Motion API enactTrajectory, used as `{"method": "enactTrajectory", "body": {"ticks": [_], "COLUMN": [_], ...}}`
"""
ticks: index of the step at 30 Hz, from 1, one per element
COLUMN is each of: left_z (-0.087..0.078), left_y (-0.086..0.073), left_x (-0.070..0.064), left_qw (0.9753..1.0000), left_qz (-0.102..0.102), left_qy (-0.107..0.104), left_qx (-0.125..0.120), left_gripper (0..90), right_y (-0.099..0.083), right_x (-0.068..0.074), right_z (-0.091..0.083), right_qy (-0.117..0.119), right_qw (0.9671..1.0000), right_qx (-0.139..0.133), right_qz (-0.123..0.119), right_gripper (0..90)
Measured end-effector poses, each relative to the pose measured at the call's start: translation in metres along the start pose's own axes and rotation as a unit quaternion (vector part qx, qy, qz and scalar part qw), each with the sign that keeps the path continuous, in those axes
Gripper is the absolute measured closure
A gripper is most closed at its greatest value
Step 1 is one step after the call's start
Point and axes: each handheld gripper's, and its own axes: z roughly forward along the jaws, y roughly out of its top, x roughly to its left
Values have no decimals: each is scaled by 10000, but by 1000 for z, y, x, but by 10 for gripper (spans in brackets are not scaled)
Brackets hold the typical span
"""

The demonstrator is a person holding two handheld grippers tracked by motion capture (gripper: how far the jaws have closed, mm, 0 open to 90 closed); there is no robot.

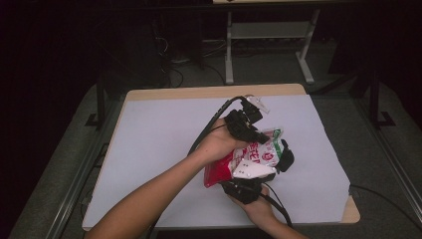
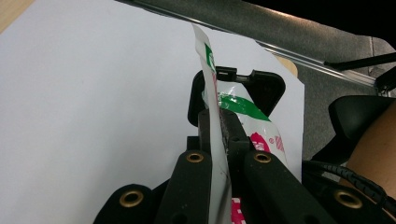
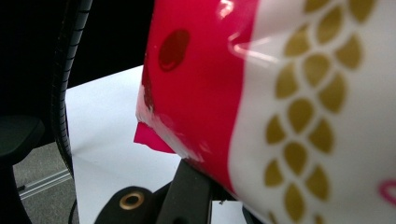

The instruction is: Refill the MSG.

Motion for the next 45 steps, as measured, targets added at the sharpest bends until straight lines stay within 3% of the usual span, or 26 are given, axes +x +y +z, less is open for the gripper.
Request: {"method": "enactTrajectory", "body": {"ticks": [45], "left_z": [1], "left_y": [-2], "left_x": [1], "left_qw": [9999], "left_qz": [-47], "left_qy": [92], "left_qx": [-81], "left_gripper": [900], "right_y": [-1], "right_x": [1], "right_z": [1], "right_qy": [-10], "right_qw": [10000], "right_qx": [-42], "right_qz": [64], "right_gripper": [900]}}
